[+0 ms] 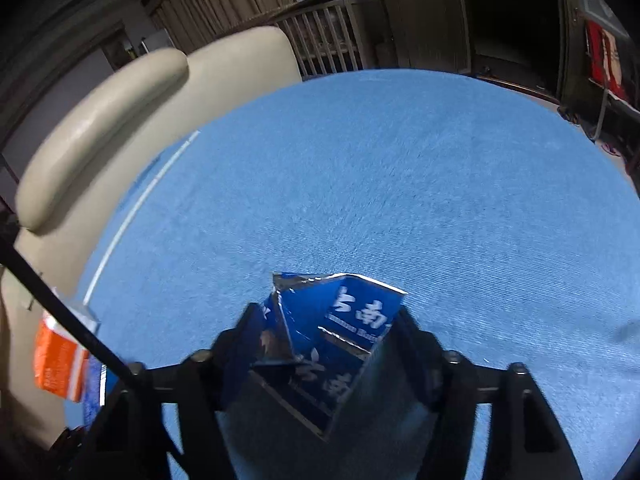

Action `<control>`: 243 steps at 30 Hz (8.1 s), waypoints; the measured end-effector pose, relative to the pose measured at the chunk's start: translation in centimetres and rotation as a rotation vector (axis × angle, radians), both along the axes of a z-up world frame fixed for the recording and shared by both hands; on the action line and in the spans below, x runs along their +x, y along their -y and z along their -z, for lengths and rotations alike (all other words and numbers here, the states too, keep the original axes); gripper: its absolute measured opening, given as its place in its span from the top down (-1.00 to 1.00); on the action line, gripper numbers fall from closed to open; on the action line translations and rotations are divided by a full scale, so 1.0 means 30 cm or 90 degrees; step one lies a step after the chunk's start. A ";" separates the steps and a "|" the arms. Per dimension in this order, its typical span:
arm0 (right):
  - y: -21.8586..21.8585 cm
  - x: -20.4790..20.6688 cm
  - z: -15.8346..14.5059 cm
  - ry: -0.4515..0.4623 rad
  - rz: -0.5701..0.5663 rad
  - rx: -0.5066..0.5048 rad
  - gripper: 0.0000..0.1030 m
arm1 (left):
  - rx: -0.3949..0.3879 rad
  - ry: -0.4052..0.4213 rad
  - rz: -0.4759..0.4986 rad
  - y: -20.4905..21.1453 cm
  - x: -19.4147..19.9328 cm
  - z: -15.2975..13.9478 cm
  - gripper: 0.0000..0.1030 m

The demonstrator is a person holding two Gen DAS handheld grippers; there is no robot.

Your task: Collect trash

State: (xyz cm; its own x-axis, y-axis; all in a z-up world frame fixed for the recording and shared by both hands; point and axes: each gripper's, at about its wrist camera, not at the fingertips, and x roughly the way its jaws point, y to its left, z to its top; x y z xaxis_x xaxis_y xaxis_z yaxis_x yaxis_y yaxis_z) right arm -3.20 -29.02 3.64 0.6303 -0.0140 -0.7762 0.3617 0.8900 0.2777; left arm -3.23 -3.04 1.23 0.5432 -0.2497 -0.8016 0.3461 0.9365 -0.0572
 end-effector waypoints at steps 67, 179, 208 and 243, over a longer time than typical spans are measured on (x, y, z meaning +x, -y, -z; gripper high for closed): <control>-0.087 -0.480 -0.119 0.079 -0.152 0.025 0.60 | -0.033 0.044 0.072 0.052 -0.154 -0.137 -0.20; 0.556 -1.618 -0.054 0.101 0.405 0.023 -0.40 | 0.015 0.050 0.580 0.893 -0.791 -0.196 -0.20; 0.520 -1.735 -0.185 0.124 0.442 -0.014 -0.40 | 0.040 0.006 0.600 0.914 -0.798 -0.203 -0.54; 0.111 -1.626 -0.116 0.046 0.409 -0.047 -0.75 | -0.094 0.094 0.419 0.411 -0.748 -0.349 -0.79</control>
State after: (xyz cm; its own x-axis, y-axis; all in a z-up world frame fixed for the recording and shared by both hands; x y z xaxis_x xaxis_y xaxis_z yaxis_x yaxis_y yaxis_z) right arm -51.97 -32.36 7.11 0.5290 -0.4569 -0.7151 0.8112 0.5197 0.2681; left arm -25.68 -15.36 11.70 0.3422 -0.6663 -0.6626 0.8539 0.5148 -0.0767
